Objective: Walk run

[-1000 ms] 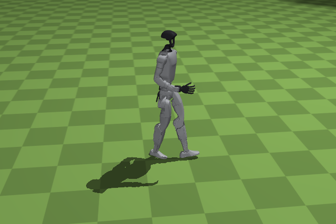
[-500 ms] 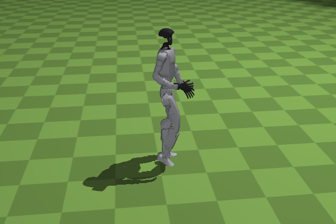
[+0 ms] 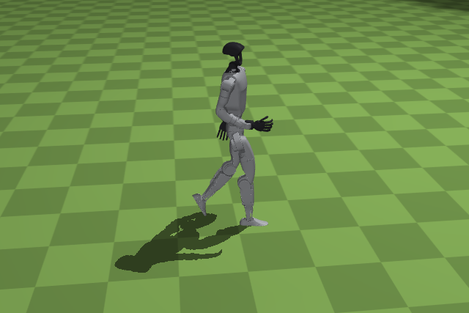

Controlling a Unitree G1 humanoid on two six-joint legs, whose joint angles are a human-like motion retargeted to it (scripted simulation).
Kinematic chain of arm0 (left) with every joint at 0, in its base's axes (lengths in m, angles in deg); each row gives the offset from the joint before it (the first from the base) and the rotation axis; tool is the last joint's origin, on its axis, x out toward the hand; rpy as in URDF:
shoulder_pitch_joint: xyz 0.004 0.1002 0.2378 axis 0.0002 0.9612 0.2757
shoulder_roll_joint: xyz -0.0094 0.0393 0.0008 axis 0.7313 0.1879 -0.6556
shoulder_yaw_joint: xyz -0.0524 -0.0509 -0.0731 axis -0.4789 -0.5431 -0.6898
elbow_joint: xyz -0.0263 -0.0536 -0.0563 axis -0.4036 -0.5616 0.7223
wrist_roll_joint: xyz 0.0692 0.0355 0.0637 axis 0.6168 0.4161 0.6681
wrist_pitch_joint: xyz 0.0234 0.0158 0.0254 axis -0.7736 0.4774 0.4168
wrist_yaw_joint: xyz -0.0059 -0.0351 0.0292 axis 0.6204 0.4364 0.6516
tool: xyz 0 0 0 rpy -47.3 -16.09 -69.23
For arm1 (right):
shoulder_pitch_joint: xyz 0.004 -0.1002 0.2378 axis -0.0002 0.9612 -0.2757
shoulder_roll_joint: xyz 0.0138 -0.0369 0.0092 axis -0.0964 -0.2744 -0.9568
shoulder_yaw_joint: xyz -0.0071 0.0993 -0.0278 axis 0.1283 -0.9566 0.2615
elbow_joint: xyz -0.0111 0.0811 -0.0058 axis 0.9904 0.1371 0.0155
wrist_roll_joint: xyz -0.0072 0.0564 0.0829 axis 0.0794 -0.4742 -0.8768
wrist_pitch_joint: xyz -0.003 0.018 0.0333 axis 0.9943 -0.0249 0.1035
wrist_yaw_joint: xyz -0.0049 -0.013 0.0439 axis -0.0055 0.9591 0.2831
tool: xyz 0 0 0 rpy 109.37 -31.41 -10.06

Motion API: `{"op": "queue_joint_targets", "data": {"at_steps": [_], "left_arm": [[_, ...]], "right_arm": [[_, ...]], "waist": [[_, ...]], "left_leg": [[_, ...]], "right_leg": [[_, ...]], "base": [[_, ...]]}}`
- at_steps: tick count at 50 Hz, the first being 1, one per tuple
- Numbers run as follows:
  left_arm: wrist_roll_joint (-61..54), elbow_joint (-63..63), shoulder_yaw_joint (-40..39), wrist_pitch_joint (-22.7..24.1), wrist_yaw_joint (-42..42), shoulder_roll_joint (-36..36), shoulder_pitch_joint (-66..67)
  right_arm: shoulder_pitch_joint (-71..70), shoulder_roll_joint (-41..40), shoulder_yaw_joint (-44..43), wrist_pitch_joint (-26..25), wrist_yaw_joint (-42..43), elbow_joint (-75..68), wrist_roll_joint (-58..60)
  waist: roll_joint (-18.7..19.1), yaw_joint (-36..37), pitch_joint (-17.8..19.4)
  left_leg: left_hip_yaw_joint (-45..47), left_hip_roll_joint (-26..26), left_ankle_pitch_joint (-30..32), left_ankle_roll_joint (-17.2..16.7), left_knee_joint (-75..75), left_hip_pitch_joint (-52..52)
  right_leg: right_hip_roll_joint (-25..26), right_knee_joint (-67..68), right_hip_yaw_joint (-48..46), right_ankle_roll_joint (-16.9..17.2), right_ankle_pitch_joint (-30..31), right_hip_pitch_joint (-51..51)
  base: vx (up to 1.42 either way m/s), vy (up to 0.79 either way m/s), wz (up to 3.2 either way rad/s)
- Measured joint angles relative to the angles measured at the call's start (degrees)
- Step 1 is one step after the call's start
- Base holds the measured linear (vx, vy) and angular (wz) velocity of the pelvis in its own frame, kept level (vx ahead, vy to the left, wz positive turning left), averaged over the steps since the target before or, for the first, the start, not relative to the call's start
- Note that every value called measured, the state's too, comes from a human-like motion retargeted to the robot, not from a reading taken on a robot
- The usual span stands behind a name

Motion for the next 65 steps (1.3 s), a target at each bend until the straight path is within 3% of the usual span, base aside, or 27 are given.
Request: {"op": "queue_joint_targets", "data": {"at_steps": [2, 8, 12, 17, 21, 23, 27, 30, 33, 35, 36, 37, 40, 43, 45, 50, 56, 58, 60, 61, 63, 65], "left_arm": [[0.4, -0.3, 0.1, -0.3, -2.1, -0.4, 2.5], [3.6, -1.8, -2.6, -3.9, -2.4, -1.4, 5.4], [3.4, -2.3, -3.8, -4.1, -2.5, -0.9, 5.4], [0.3, -2.0, -4.7, -3.5, -2.1, -0.7, 2.7], [-2.4, -1.7, -4.7, -2.0, -2.0, -0.9, 0.4], [-3.5, -2.0, -4.1, -1.7, -2.2, -0.4, -0.9], [-4.4, -2.9, -4.1, -2.2, -1.2, 1.5, -3.8], [-5.3, -3.0, -4.2, -1.8, 1.0, 3.6, -6.0], [-7.5, -2.6, -4.3, -1.2, 2.9, 6.0, -9.4], [-9.0, -1.5, -3.9, -0.3, 3.6, 7.2, -12.2], [-9.8, -0.8, -3.8, 0.1, 3.8, 7.6, -13.9], [-10.5, 0.0, -3.6, 0.3, 3.9, 8.1, -15.7], [-11.6, 2.8, -2.7, 0.4, 3.7, 9.9, -21.5], [-10.5, 6.7, -2.3, 1.8, 3.7, 9.9, -25.8], [-10.7, 9.5, -1.3, 3.5, 3.7, 9.5, -28.2], [-13.3, 15.0, 2.1, 7.8, 2.5, 8.7, -31.3], [-10.3, 15.7, 2.3, 8.4, 0.9, 7.3, -29.9], [-8.6, 13.7, 2.6, 8.1, 1.0, 6.9, -28.2], [-6.0, 10.6, 3.1, 7.5, 1.3, 6.6, -25.7], [-4.4, 8.7, 3.3, 6.9, 1.5, 6.5, -24.1], [-1.2, 4.5, 3.9, 5.4, 2.0, 6.5, -20.6], [2.0, -0.1, 4.1, 2.6, 2.5, 6.5, -16.9]], "right_arm": [[-1.6, 0.4, -0.3, 0.3, 0.0, 0.3, -0.6], [-6.3, 1.5, -2.6, 0.2, 0.6, 1.0, 0.6], [-6.8, 1.3, -4.1, 1.0, 2.2, 2.3, 1.1], [-7.2, 0.2, -6.0, 1.2, 1.5, 2.6, -0.5], [-6.7, -0.5, -5.8, 1.4, 1.3, 2.2, -0.1], [-6.5, -1.2, -5.6, 1.4, 0.9, 1.6, 0.6], [-4.5, -2.3, -3.7, 2.0, -0.3, 0.3, 2.3], [-1.7, -3.3, -1.4, 1.9, -0.8, -1.5, 1.9], [1.3, -3.6, 1.9, 1.6, -0.4, -2.3, 0.8], [2.4, -2.7, 3.8, 1.7, 0.0, -1.6, 0.0], [2.1, -2.0, 4.3, 1.8, -0.5, -1.3, -0.5], [1.6, -1.5, 4.8, 1.7, -1.2, -1.1, -0.9], [-0.7, -1.1, 4.9, 0.9, -4.0, -1.6, -1.7], [-0.9, -1.2, 4.2, 1.0, -3.7, -1.1, -0.5], [-0.5, -1.2, 3.7, 1.6, -2.2, -0.4, 0.3], [0.7, -1.9, 3.2, 1.6, -1.1, 0.2, -0.5], [0.9, -2.4, 1.7, 1.1, -1.6, -0.2, -0.4], [1.2, -2.3, 1.2, 1.1, -1.5, -0.2, 0.2], [1.5, -2.3, 0.6, 0.9, -1.6, -0.4, 0.5], [1.8, -2.2, 0.2, 0.7, -1.8, -0.6, 0.6], [2.4, -2.2, -0.5, 0.5, -2.1, -0.8, 0.7], [2.6, -2.0, -1.1, 0.1, -2.1, -1.3, 0.4]], "waist": [[-0.6, -0.6, 0.0], [-1.9, 3.8, 0.6], [-2.2, 8.9, 0.9], [-1.1, 12.7, 2.5], [-2.9, 14.9, 2.3], [-4.0, 14.7, 1.3], [-4.6, 15.1, -1.4], [-5.5, 13.1, -4.6], [-3.7, 11.6, -5.3], [-1.1, 10.8, -4.7], [-0.6, 10.7, -4.2], [0.1, 10.8, -3.9], [2.5, 10.3, -3.6], [3.5, 9.2, -2.8], [3.5, 7.6, -2.3], [2.1, 2.5, -1.0], [1.6, -1.0, 1.4], [2.4, -1.2, 1.8], [3.4, -1.6, 1.7], [3.5, -1.9, 1.3], [4.3, -4.1, 0.9], [5.4, -3.6, 0.4]], "left_leg": [[0.2, 2.2, 0.3, 1.1, 8.6, -5.0], [3.5, 5.9, -15.2, 3.1, 14.3, -18.2], [8.8, 7.3, -20.7, 4.0, 2.8, -23.7], [8.7, 4.6, -20.0, 4.7, -19.0, -26.9], [9.6, 0.6, -22.0, 6.7, -32.3, -27.4], [11.1, -0.4, -21.2, 10.1, -34.9, -26.3], [16.6, 1.1, -13.2, 12.4, -34.0, -24.7], [10.5, -1.0, -17.7, 13.6, -33.7, -23.3], [13.8, 1.6, -21.1, 12.2, -32.2, -20.2], [13.0, 3.7, -23.4, 12.1, -31.7, -17.9], [13.0, 3.8, -24.6, 12.0, -31.4, -16.8], [13.2, 4.3, -25.7, 11.8, -31.1, -15.8], [12.9, 5.7, -28.0, 11.2, -31.0, -13.9], [11.5, 4.5, -29.5, 10.7, -32.1, -10.5], [9.7, 2.9, -30.3, 10.6, -32.8, -8.4], [4.8, -2.0, -32.9, 10.6, -33.6, -3.3], [0.9, -3.8, -36.1, 8.8, -33.8, 3.8], [0.4, -3.1, -36.9, 7.9, -33.2, 5.4], [-0.3, -2.1, -36.5, 6.3, -32.0, 6.5], [-0.8, -2.0, -35.4, 5.2, -30.9, 7.0], [-3.1, -0.7, -30.8, 1.9, -27.9, 7.7], [-3.4, 0.8, -21.4, -2.6, -23.2, 7.3]], "right_leg": [[0.4, 0.1, 0.1, -1.0, -2.1, 2.2], [3.2, -1.2, -0.7, -3.0, -5.4, 7.4], [6.1, -1.6, -0.9, -3.8, -7.8, 10.0], [10.9, -2.0, -1.6, -5.8, -11.1, 14.2], [10.8, -1.3, -1.4, -7.2, -13.2, 17.3], [10.3, -0.5, -1.3, -7.3, -13.7, 18.2], [10.0, 2.0, -1.0, -5.6, -9.2, 19.7], [7.6, 5.7, -3.6, -2.7, 2.0, 19.5], [8.2, 14.0, -2.8, 0.2, 17.4, 17.1], [9.2, 22.3, -5.3, 0.1, 24.1, 14.1], [8.0, 28.4, -6.8, -0.4, 24.6, 11.9], [7.3, 33.1, -7.7, -0.9, 24.0, 9.7], [8.5, 39.0, -5.9, -1.1, 14.0, 3.0], [9.0, 38.1, -4.4, -1.0, 5.3, -2.3], [7.9, 33.5, -4.3, 1.0, 1.5, -5.1], [2.5, 15.0, -6.2, 5.2, 1.7, -9.5], [2.2, -0.7, -3.5, 7.2, 1.9, -14.6], [2.8, -3.6, -4.6, 6.1, 1.8, -14.7], [4.1, -3.2, -4.9, 0.7, 4.2, -13.9], [3.9, -2.4, -7.3, 0.2, 5.5, -13.2], [4.4, -2.0, -7.6, -1.0, 7.6, -11.6], [5.2, -0.7, -6.0, -1.3, 4.9, -9.2]], "base": [[0.64, -0.30, 0.59], [0.57, -0.22, 0.00], [0.55, -0.19, -0.27], [0.56, -0.15, -0.07], [0.64, -0.15, -0.32], [0.67, -0.10, -0.09], [0.91, -0.05, -0.60], [1.00, 0.01, -0.11], [0.93, 0.00, 0.11], [0.91, 0.06, 0.13], [0.64, 0.07, -0.13], [0.51, 0.08, -0.34], [0.67, 0.08, -0.08], [0.58, 0.07, 0.52], [0.67, 0.04, 0.96], [0.64, -0.03, 1.05], [0.69, -0.15, 0.64], [0.83, -0.26, 0.22], [0.90, -0.32, 0.40], [0.81, -0.28, 0.59], [0.88, -0.32, 0.90], [1.01, -0.41, 0.18]]}}
